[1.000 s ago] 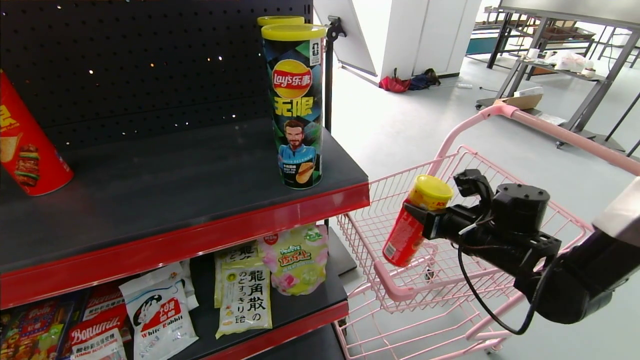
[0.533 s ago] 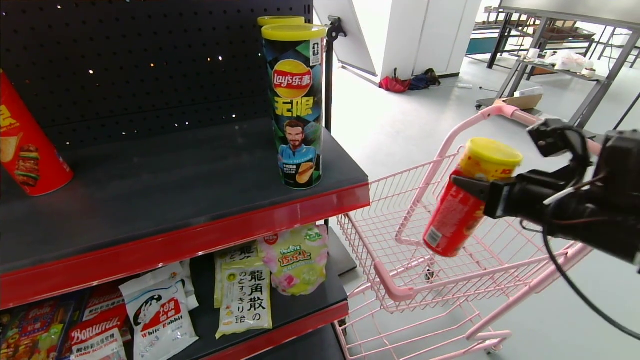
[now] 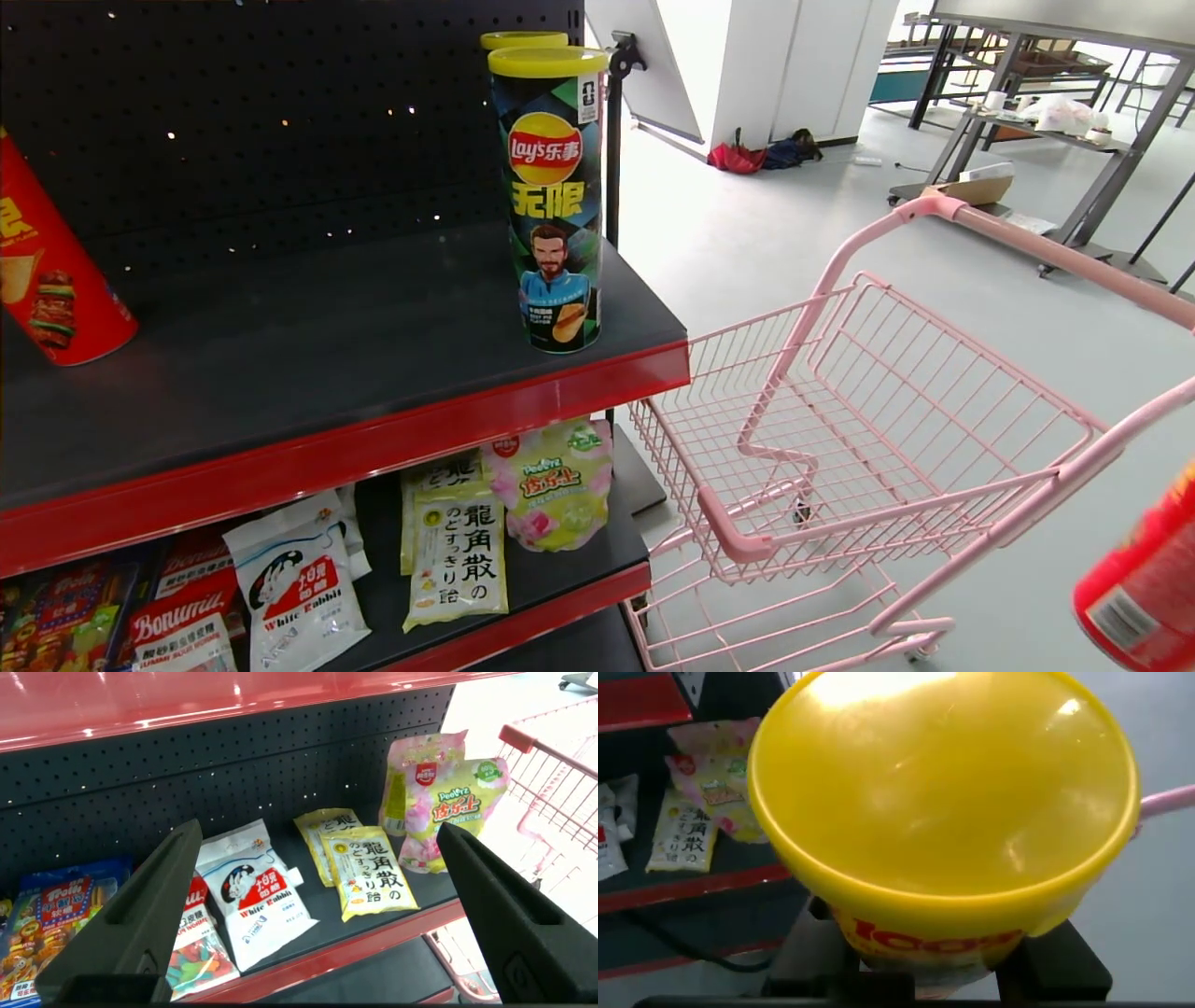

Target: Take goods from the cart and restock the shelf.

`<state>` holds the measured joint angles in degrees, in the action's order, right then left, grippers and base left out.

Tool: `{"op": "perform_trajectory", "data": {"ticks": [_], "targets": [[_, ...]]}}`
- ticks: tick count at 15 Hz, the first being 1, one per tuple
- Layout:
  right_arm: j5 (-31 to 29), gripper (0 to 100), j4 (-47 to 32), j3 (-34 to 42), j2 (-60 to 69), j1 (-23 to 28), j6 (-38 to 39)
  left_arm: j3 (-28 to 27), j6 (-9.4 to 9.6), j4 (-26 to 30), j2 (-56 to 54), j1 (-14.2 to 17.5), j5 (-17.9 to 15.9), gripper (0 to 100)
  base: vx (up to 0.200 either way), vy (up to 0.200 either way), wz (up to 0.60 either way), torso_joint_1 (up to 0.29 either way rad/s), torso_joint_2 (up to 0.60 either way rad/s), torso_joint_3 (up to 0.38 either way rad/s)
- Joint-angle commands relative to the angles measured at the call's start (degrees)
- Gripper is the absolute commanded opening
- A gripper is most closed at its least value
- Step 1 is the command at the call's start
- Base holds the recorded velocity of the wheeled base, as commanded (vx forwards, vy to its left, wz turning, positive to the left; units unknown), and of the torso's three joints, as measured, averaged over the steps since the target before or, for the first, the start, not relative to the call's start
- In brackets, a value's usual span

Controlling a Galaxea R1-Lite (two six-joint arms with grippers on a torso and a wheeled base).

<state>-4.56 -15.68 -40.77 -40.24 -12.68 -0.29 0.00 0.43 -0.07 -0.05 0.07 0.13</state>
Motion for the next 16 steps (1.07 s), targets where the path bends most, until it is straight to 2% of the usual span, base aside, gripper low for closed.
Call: {"op": "perform_trajectory", "data": {"ticks": [1,2,13,16], "targets": [[-5.1,0,-9.2,0.6,16.8,2.1,-1.5,0.0,0.01,0.0,0.0,0.0,0.0,100,0.000,0.000,0.00,0.000,0.00,0.000],[-7.7,0,-9.4,0.8,16.7,2.3,-1.9,0.0,0.01,0.0,0.0,0.0,0.0,100,0.000,0.000,0.00,0.000,0.00,0.000],[-7.7,0,-9.5,2.7,16.9,1.8,-4.5,0.0,0.10,0.0,0.0,0.0,0.0,100,0.000,0.000,0.00,0.000,0.00,0.000],[-7.7,0,-9.5,3.5,16.8,1.8,-4.5,0.0,0.10,0.0,0.0,0.0,0.0,100,0.000,0.000,0.00,0.118,-0.34,-0.220]]}}
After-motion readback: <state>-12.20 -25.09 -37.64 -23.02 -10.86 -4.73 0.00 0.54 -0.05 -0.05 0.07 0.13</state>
